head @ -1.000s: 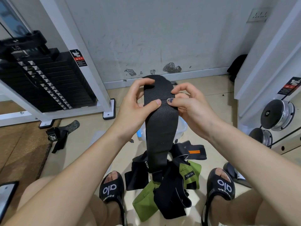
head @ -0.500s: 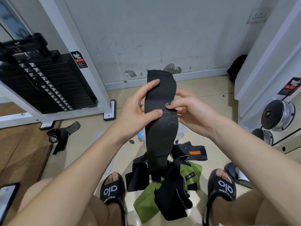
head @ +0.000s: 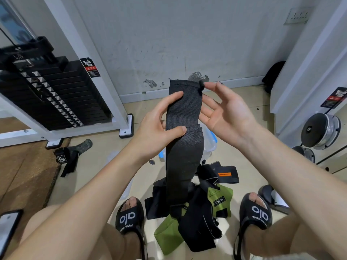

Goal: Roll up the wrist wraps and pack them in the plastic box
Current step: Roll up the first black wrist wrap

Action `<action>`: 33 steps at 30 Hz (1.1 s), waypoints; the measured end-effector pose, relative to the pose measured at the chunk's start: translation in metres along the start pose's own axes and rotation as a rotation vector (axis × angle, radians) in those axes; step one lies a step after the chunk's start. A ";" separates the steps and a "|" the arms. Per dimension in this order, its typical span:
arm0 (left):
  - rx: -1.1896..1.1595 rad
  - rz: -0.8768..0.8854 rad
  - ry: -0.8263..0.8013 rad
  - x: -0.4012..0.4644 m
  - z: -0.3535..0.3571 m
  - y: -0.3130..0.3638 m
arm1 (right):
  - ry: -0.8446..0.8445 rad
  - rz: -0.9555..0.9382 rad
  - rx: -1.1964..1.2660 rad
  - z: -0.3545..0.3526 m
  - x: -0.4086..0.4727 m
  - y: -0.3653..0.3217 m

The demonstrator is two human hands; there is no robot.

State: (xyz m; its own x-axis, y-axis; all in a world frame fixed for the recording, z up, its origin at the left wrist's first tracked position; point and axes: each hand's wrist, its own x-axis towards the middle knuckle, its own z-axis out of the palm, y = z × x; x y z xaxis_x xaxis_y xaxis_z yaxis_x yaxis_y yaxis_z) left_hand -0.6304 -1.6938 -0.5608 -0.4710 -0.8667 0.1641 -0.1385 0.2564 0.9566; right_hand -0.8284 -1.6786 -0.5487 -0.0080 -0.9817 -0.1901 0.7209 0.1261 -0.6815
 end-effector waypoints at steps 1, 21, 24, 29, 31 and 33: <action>0.004 0.002 -0.004 0.000 0.000 0.000 | 0.004 -0.006 -0.026 0.000 0.000 0.001; -0.133 -0.311 0.273 0.015 -0.004 -0.013 | -0.116 -0.392 -0.790 -0.001 -0.019 0.005; -0.201 -0.342 0.283 0.019 -0.007 -0.011 | -0.169 -0.417 -1.007 -0.011 -0.026 0.015; -0.198 -0.331 0.275 0.019 -0.008 -0.007 | -0.158 -0.390 -1.042 -0.019 -0.029 0.021; -0.202 -0.330 0.290 0.019 -0.009 -0.007 | -0.132 -0.383 -0.969 -0.019 -0.031 0.020; -0.205 -0.323 0.312 0.019 -0.011 -0.006 | -0.112 -0.381 -0.902 -0.021 -0.033 0.018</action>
State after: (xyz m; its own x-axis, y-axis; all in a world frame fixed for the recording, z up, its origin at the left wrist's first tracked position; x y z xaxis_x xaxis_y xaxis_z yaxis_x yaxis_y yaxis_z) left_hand -0.6289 -1.7168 -0.5605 -0.1443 -0.9829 -0.1147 -0.0455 -0.1092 0.9930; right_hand -0.8303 -1.6411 -0.5696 -0.0311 -0.9813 0.1901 -0.1155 -0.1854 -0.9759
